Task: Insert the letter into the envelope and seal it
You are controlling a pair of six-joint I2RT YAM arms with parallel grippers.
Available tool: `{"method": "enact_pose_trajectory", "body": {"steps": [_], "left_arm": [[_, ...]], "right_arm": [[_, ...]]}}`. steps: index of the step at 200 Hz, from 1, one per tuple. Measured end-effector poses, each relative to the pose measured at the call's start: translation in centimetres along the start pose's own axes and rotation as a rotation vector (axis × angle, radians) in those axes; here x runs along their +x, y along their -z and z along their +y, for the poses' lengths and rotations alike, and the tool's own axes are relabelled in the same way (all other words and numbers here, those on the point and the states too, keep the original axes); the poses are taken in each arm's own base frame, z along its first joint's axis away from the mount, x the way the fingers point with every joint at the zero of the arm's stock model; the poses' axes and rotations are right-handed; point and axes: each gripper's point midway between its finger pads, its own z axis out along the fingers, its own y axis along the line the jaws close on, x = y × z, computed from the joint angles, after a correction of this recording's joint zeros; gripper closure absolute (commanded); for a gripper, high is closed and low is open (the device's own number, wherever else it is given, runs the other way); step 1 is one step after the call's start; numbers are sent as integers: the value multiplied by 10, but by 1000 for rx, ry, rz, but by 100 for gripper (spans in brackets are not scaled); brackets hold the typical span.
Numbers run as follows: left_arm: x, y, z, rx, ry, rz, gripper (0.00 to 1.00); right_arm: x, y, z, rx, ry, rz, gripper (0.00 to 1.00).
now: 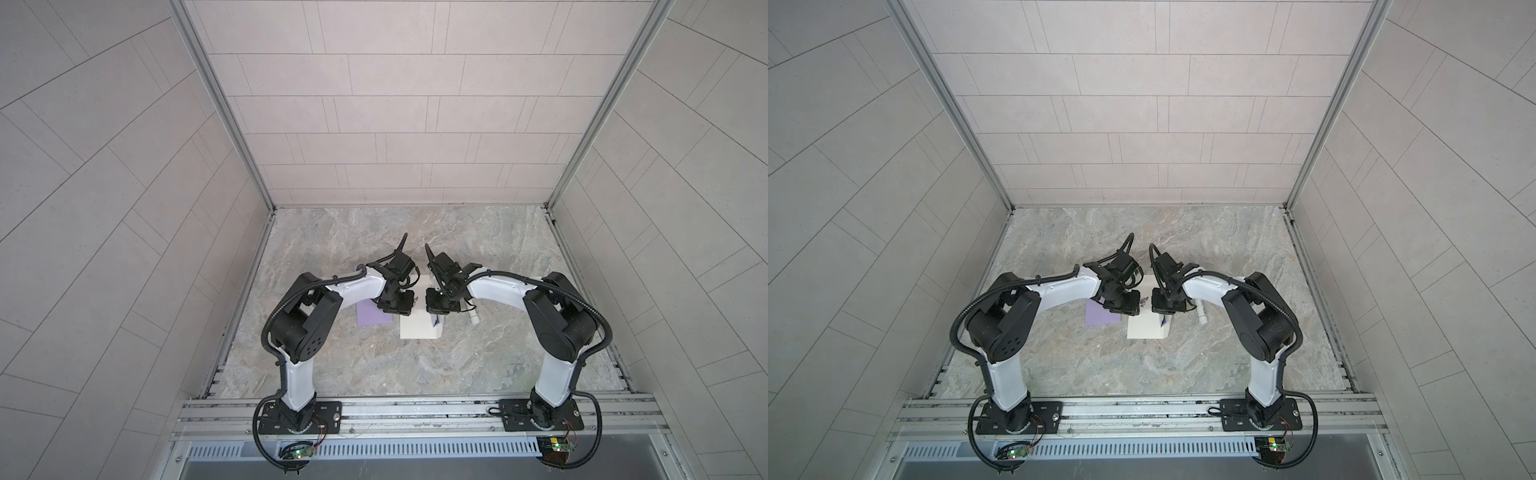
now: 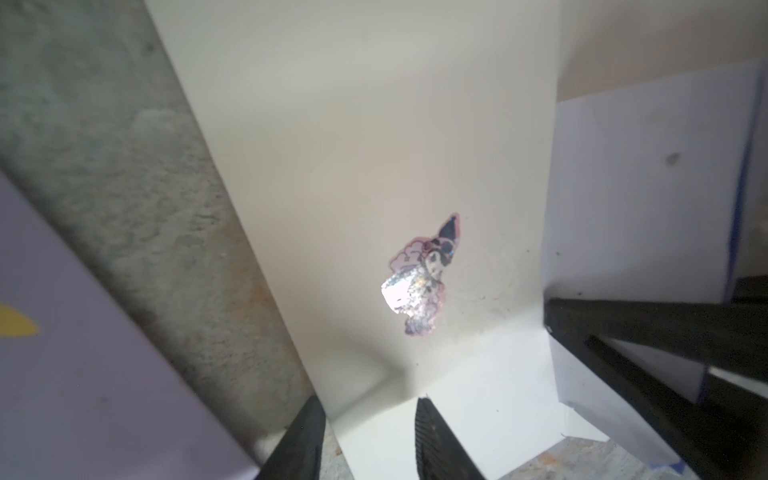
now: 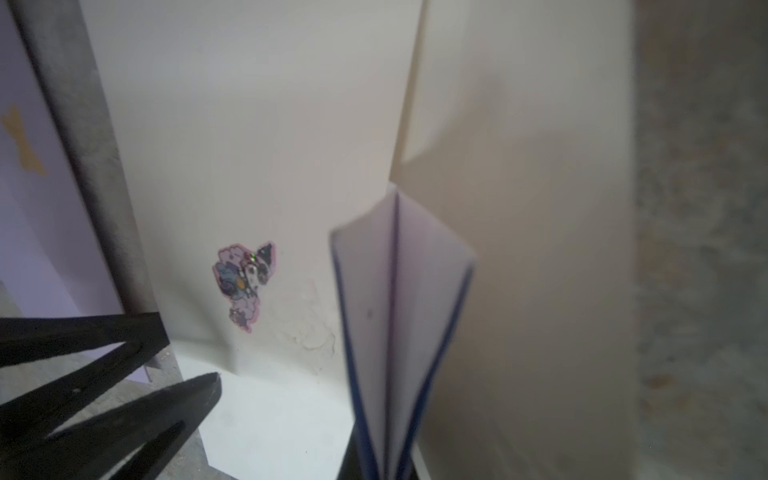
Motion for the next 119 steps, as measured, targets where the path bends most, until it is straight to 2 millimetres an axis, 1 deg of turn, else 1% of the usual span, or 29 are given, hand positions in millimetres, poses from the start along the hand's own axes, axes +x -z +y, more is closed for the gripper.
{"method": "enact_pose_trajectory", "body": {"steps": [14,31,60,94,119], "left_arm": [[-1,0,1,-12,7,1,62],[-2,-1,4,-39,10,-1,63],[-3,-1,8,-62,17,-3,64],[-3,-1,8,-73,13,-4,65],[-3,-1,8,-75,14,-2,65]], "right_arm": [[-1,1,3,7,6,-9,71],[-3,4,6,42,24,-32,67],[-8,11,5,109,56,-70,64],[-9,26,-12,204,76,-100,61],[-11,38,-16,233,89,-124,58]]}}
